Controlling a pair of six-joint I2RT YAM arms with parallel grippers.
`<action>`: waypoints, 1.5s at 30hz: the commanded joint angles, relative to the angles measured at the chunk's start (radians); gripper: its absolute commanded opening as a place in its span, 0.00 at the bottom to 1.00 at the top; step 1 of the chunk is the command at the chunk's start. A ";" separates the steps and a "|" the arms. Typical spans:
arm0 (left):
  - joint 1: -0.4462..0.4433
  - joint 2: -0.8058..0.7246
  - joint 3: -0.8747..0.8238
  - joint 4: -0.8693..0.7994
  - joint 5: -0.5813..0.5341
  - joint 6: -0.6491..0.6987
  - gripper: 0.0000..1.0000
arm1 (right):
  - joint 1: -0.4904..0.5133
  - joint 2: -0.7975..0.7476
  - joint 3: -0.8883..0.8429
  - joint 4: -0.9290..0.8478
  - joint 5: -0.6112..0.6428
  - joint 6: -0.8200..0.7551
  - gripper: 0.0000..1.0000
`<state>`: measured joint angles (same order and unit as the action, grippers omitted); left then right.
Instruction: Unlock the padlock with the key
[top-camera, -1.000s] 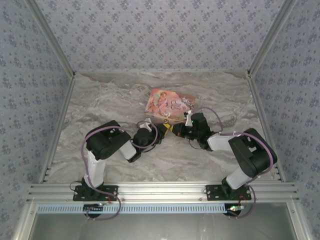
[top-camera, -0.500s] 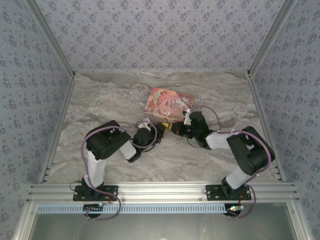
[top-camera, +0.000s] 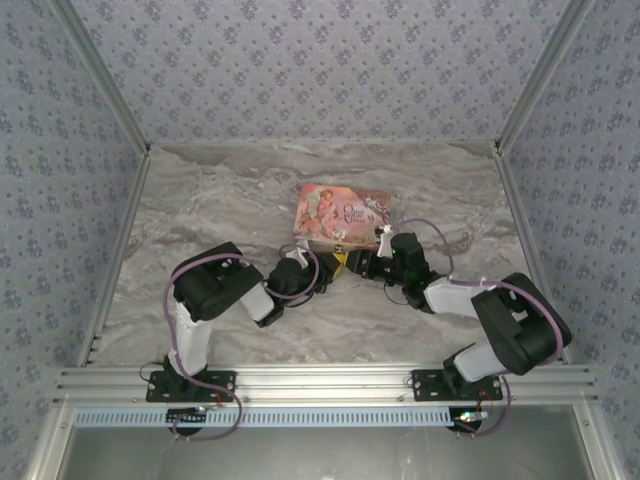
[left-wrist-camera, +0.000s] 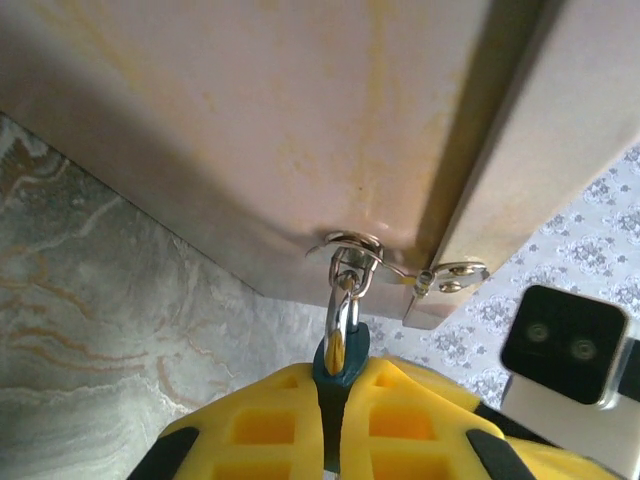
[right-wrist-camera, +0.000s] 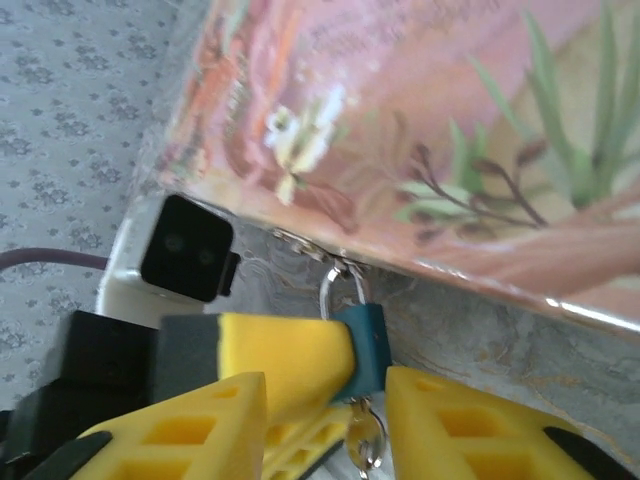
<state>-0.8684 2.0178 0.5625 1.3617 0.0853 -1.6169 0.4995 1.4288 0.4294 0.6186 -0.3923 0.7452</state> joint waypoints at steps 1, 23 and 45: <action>-0.009 -0.014 0.006 -0.034 0.054 -0.002 0.00 | -0.009 -0.093 -0.028 -0.056 0.041 -0.060 0.45; 0.023 -0.114 0.045 -0.223 0.160 -0.071 0.00 | 0.368 -0.611 -0.106 -0.375 0.726 -1.041 0.77; 0.045 -0.151 0.063 -0.242 0.201 -0.132 0.00 | 0.502 -0.244 -0.100 -0.117 0.962 -1.467 0.56</action>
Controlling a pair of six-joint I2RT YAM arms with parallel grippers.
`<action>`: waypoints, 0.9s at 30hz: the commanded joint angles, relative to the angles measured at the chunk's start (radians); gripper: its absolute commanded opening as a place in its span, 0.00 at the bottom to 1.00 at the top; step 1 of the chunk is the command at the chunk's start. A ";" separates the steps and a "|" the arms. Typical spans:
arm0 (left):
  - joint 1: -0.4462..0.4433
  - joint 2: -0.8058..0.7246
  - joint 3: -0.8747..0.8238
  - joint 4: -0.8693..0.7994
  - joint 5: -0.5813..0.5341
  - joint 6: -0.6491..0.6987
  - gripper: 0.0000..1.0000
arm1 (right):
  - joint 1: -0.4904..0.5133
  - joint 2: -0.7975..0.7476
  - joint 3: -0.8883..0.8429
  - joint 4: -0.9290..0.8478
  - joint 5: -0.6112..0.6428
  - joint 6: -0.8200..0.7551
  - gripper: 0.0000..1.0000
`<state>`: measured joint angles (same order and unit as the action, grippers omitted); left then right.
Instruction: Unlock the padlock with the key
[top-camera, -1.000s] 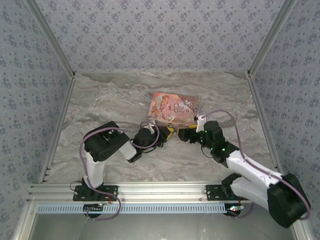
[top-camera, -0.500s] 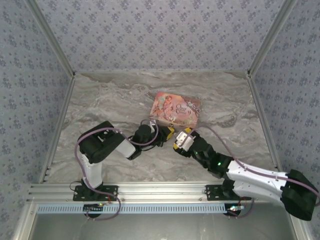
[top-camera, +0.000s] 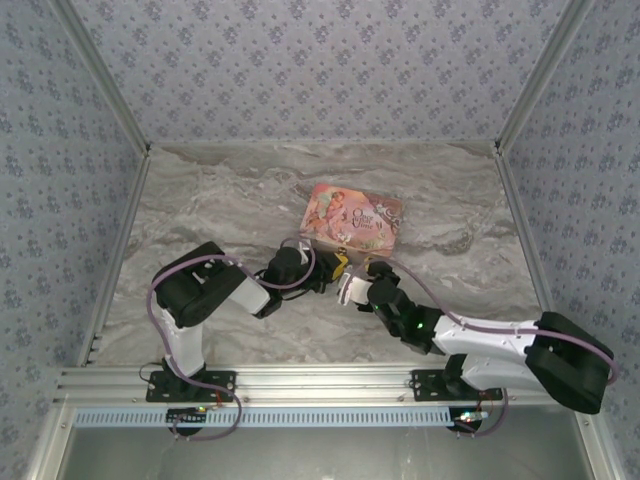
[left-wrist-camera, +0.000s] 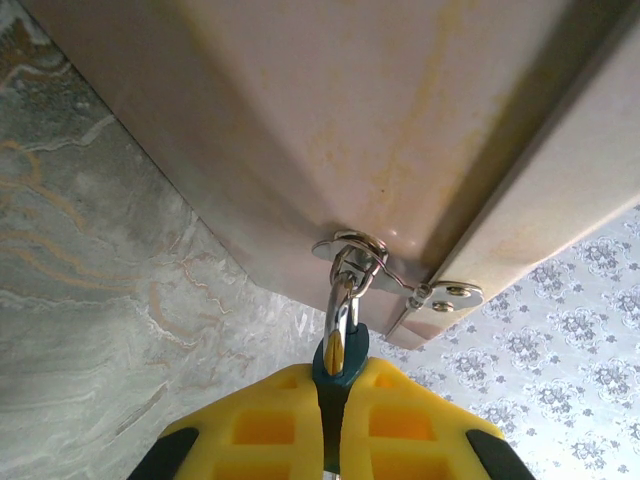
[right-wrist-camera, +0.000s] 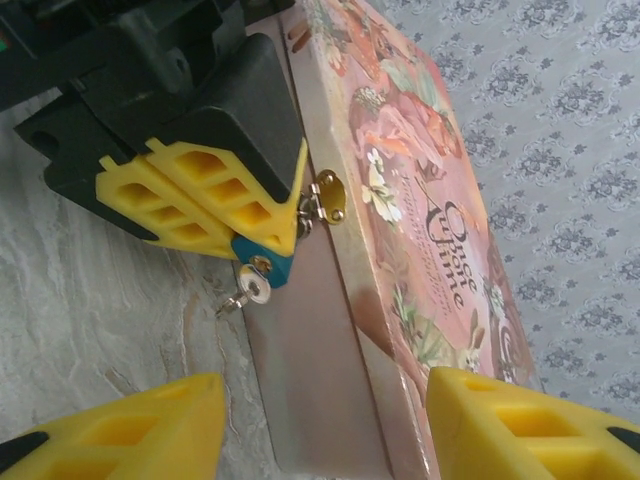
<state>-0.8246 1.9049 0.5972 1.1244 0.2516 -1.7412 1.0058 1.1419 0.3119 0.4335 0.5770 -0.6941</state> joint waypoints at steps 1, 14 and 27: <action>0.001 -0.038 0.030 -0.006 0.037 -0.007 0.00 | -0.007 0.065 0.025 0.077 -0.016 -0.029 0.55; -0.006 -0.024 0.032 0.010 0.039 -0.020 0.00 | -0.073 0.214 0.072 0.182 -0.078 -0.030 0.44; -0.016 -0.004 0.036 0.036 0.038 -0.037 0.00 | -0.097 0.262 0.096 0.205 -0.089 -0.025 0.29</action>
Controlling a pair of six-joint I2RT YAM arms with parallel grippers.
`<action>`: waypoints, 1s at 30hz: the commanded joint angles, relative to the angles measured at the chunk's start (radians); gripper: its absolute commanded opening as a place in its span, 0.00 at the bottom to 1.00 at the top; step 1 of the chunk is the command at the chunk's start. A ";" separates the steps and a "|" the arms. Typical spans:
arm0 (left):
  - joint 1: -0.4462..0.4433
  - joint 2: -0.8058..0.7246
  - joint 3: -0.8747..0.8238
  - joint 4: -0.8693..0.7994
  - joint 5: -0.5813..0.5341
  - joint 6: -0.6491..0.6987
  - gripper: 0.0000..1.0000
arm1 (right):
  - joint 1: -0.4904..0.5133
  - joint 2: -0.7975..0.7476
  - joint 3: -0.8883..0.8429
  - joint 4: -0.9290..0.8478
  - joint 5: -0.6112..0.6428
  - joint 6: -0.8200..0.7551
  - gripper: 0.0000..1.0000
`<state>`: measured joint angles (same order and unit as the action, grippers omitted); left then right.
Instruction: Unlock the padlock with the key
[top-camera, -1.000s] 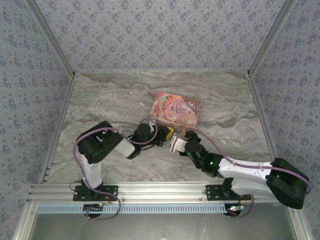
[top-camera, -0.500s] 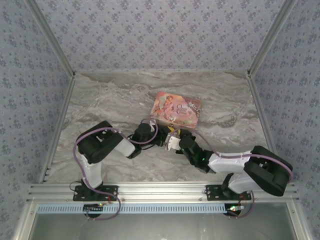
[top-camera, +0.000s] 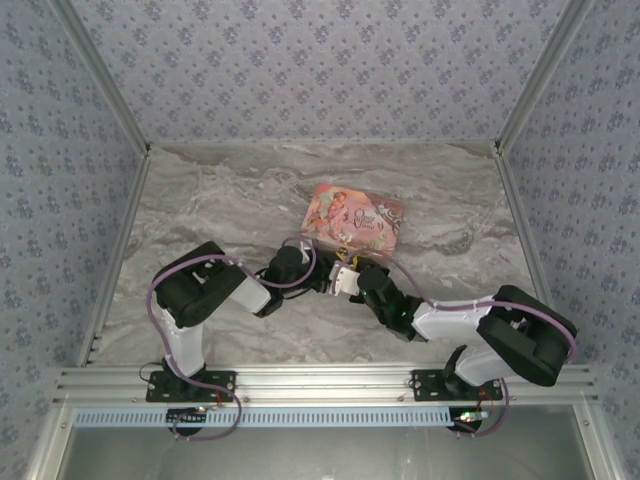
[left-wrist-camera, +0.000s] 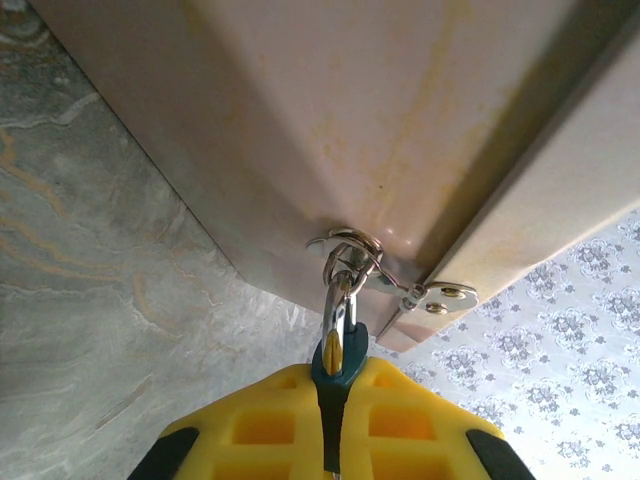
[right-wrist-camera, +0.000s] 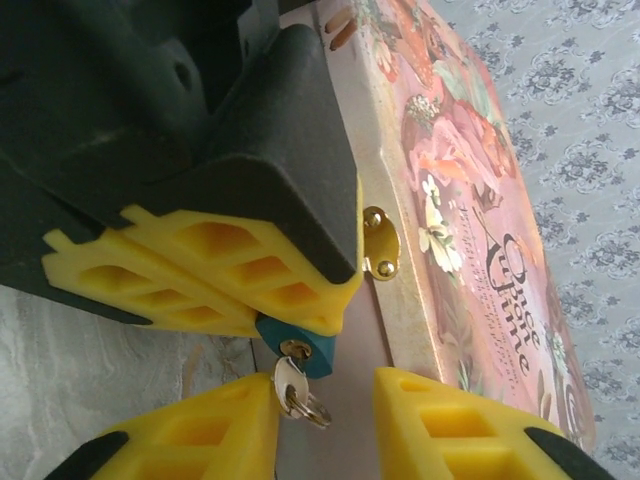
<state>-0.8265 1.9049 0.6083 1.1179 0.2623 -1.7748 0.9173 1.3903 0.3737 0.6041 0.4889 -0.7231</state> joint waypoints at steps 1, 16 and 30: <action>-0.015 -0.004 0.025 0.043 0.027 -0.003 0.00 | -0.011 0.019 0.036 0.036 0.000 0.004 0.28; -0.015 0.006 0.024 0.049 0.029 -0.005 0.00 | -0.031 0.034 0.066 0.007 -0.009 0.065 0.00; -0.021 0.024 0.022 0.068 0.020 -0.003 0.00 | -0.051 -0.043 0.170 -0.276 -0.122 0.492 0.00</action>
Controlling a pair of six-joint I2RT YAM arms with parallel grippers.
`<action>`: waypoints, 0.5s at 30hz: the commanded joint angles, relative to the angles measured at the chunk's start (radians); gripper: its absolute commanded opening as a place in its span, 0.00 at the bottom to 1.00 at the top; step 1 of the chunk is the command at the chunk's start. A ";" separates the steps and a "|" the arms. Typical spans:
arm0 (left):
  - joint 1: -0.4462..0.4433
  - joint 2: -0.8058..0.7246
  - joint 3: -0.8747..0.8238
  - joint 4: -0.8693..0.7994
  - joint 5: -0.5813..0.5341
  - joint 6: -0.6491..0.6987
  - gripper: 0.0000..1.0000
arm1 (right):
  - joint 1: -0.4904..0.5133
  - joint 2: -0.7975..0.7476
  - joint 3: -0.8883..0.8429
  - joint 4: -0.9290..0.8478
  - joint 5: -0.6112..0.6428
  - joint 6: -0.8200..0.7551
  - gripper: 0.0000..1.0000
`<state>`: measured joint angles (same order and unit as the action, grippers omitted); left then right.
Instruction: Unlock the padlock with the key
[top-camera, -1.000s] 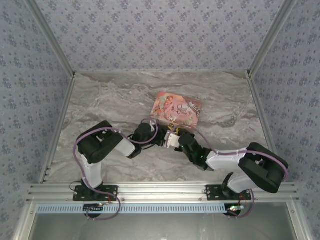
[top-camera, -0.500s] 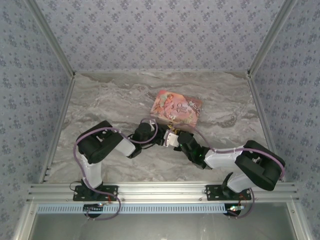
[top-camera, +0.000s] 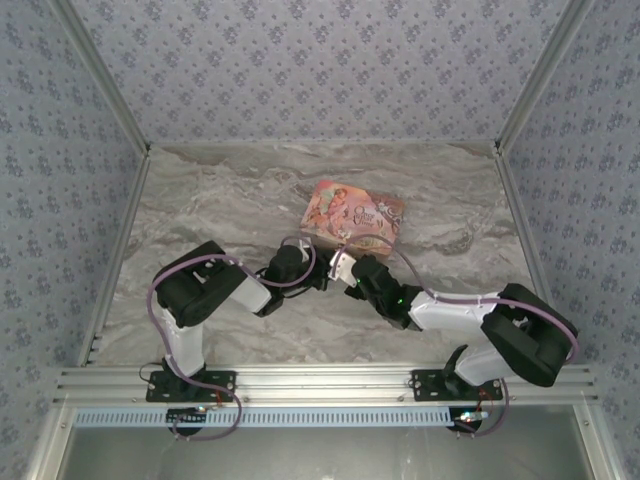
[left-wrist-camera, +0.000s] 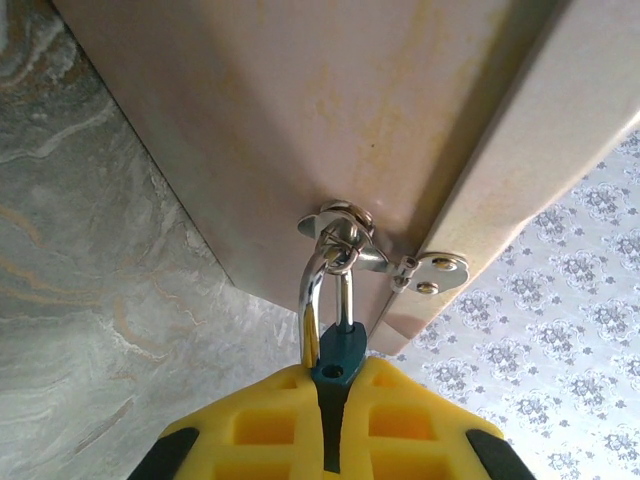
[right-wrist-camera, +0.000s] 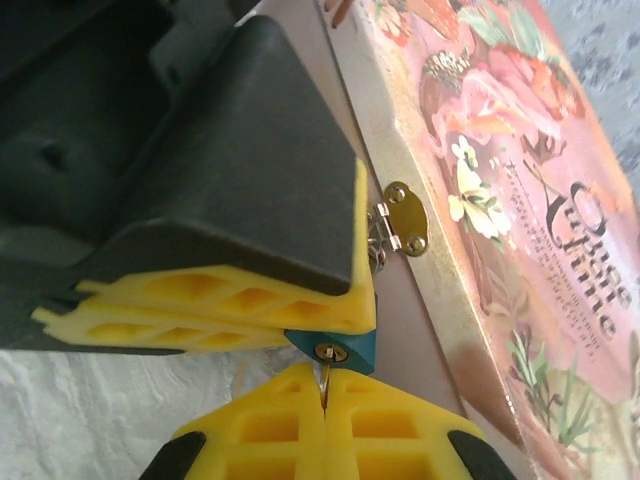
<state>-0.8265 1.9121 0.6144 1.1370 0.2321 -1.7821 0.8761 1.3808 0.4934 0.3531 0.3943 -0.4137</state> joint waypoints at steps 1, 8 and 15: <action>-0.022 0.019 0.016 0.053 0.050 0.004 0.00 | -0.010 -0.035 0.043 -0.019 -0.040 0.251 0.00; -0.022 0.035 0.015 0.060 0.051 0.005 0.00 | -0.016 0.024 -0.016 0.091 -0.085 0.566 0.00; -0.016 0.052 0.007 0.061 0.049 0.012 0.17 | -0.022 0.066 -0.079 0.187 -0.095 0.745 0.00</action>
<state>-0.8265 1.9472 0.6144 1.1637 0.2359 -1.7672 0.8616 1.4220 0.4355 0.4664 0.3267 0.1730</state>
